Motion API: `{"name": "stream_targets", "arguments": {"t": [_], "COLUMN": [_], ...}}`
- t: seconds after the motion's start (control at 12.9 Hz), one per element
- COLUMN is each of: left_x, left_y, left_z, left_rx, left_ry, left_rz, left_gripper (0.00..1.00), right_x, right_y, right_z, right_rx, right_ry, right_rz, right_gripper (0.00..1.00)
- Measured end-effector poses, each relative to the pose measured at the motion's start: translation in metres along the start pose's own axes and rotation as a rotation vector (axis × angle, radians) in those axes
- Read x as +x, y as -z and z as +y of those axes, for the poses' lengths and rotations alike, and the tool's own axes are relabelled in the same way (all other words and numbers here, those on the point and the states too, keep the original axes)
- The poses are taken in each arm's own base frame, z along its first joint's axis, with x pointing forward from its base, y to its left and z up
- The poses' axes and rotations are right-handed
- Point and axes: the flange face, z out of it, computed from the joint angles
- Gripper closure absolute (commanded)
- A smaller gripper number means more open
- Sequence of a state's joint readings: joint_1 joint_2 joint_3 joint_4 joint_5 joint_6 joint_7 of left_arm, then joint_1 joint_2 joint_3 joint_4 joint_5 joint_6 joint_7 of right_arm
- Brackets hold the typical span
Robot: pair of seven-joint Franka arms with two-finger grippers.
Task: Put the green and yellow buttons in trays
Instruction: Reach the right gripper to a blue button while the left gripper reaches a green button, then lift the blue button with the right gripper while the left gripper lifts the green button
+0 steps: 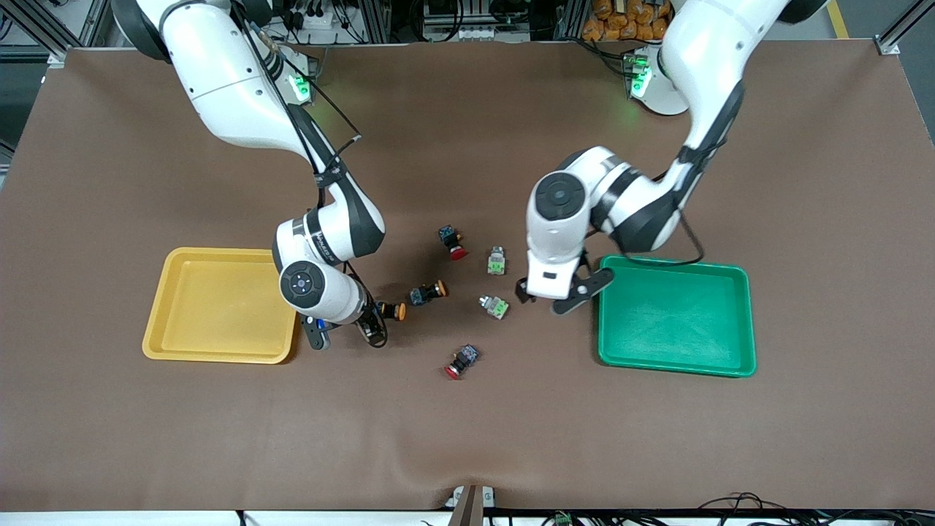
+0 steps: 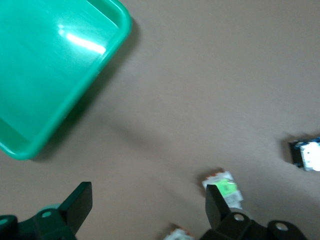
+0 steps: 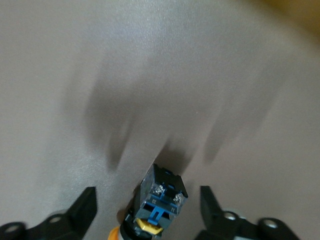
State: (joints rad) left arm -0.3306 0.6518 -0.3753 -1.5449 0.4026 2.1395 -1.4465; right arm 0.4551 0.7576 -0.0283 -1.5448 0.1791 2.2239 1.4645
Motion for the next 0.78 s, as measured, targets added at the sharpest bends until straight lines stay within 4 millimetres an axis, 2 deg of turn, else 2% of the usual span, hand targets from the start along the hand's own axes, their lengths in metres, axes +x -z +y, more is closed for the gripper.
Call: {"name": "stream_targets", "arguments": {"t": [0.16, 0.39, 0.54, 0.62, 0.78], "left_x": [-0.008, -0.013, -0.020, -0.024, -0.035], "left_y": [-0.014, -0.032, -0.050, -0.059, -0.076], "left_z": [0.018, 0.030, 0.035, 0.037, 0.041], "left_rx": [-0.011, -0.052, -0.072, -0.079, -0.087], "left_ry": [0.031, 0.077, 0.095, 0.099, 0.119], "left_rz": [-0.009, -0.018, -0.026, -0.025, -0.027], "left_gripper": [0.00, 0.00, 0.00, 0.00, 0.00], "right_x": [-0.004, -0.004, 0.010, 0.028, 0.079], "right_y": [-0.004, -0.003, 0.001, 0.010, 0.043], "right_z": [0.000, 0.000, 0.002, 0.004, 0.012], "right_rx": [-0.004, -0.004, -0.040, -0.068, -0.106], "right_ry": [0.005, 0.015, 0.062, 0.093, 0.177], "right_rz": [-0.004, -0.005, -0.009, -0.018, -0.051], "right_gripper": [1.00, 1.00, 1.00, 1.00, 1.00]}}
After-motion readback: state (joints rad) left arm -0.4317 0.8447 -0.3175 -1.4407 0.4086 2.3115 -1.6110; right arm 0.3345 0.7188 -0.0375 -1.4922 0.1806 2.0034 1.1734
